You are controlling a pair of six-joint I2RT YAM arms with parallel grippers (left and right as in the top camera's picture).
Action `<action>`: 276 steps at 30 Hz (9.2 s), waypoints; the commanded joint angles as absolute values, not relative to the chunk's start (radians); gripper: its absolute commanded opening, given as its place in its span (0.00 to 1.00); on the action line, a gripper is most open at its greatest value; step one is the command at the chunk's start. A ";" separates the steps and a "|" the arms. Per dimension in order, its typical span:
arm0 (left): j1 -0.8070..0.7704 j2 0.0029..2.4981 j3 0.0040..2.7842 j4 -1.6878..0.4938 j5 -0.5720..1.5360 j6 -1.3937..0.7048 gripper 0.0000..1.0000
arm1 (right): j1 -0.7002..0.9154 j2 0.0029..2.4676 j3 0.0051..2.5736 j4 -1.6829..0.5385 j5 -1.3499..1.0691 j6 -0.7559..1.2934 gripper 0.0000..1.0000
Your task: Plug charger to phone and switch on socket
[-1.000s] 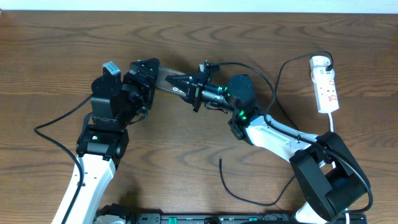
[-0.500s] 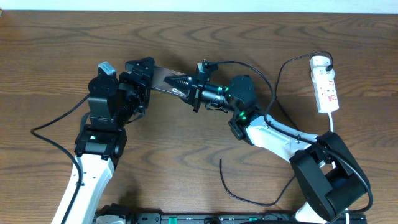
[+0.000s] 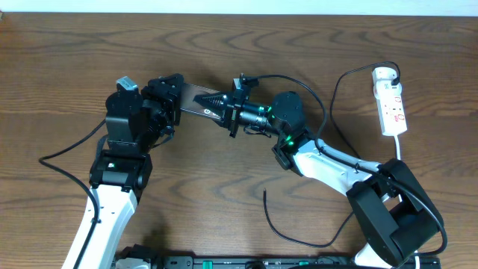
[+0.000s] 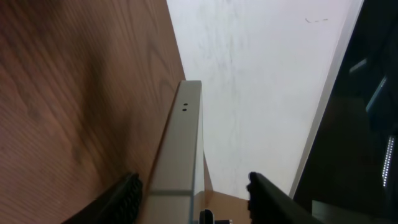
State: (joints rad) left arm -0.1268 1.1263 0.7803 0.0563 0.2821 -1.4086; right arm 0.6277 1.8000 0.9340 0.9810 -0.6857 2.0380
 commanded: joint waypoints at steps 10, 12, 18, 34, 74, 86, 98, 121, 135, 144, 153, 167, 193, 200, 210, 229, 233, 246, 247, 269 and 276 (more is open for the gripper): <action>-0.123 1.130 0.799 0.058 0.275 -1.412 0.13 | 0.650 1.796 0.948 0.994 -0.691 2.033 0.01; -0.123 1.130 0.799 0.058 0.275 -1.412 0.09 | 0.650 1.795 0.948 0.994 -0.691 2.031 0.01; -0.123 1.130 0.799 0.058 0.275 -1.412 0.07 | 0.650 1.795 0.948 0.991 -0.691 2.025 0.01; -0.123 1.130 0.799 0.059 0.275 -1.411 0.07 | 0.650 1.795 0.948 0.991 -0.691 2.025 0.05; 0.268 1.128 0.799 0.074 0.616 -1.373 0.07 | 0.622 1.796 0.948 0.954 -0.687 1.921 0.99; 0.488 1.132 0.799 0.216 1.184 -1.180 0.07 | 0.558 1.795 0.948 0.869 -0.720 1.378 0.99; 0.477 1.315 0.799 0.544 1.563 -1.210 0.07 | 0.387 1.793 1.267 -0.101 -0.835 0.664 0.99; 0.277 1.449 0.799 0.732 1.573 -1.114 0.07 | 0.662 1.794 1.613 -1.219 -0.019 0.499 0.99; 0.278 1.451 0.799 0.731 1.572 -1.046 0.07 | 0.818 1.794 1.294 -1.068 0.089 0.876 0.87; 0.285 1.451 0.799 0.731 1.573 -1.040 0.07 | 0.926 1.794 1.223 -1.066 0.143 1.003 0.80; 0.350 1.451 0.799 0.731 1.573 -1.040 0.07 | 0.958 1.794 1.163 -1.046 0.132 1.024 0.77; 0.397 1.451 0.799 0.731 1.573 -1.040 0.07 | 0.982 1.794 1.090 -0.961 0.067 1.024 0.71; 0.397 1.451 0.798 0.731 1.573 -1.028 0.07 | 1.024 1.794 1.042 -0.896 0.017 1.061 0.57; 0.397 1.451 0.798 0.731 1.573 -1.028 0.07 | 1.023 1.794 1.037 -0.890 0.015 1.054 0.45; 0.397 1.451 0.798 0.731 1.573 -1.021 0.07 | 1.011 1.794 1.032 -0.874 0.015 1.053 0.45; 0.397 1.451 0.797 0.731 1.573 -1.017 0.07 | 0.957 1.821 1.030 -0.836 0.002 1.015 0.36; 0.397 1.451 0.797 0.731 1.573 -1.017 0.07 | 0.945 1.821 1.030 -0.836 -0.009 1.007 0.32; 0.397 1.451 0.795 0.731 1.573 -1.013 0.07 | 0.932 1.823 1.030 -0.825 -0.010 0.988 0.34; 0.397 1.451 0.794 0.731 1.573 -1.013 0.07 | 0.928 1.825 1.030 -0.825 -0.016 0.986 0.34; 0.397 1.451 0.789 0.731 1.573 -1.013 0.07 | 0.921 1.833 1.030 -0.822 -0.030 0.979 0.03; 0.397 1.451 0.789 0.731 1.573 -1.013 0.07 | 0.921 1.833 1.030 -0.822 -0.033 0.978 0.01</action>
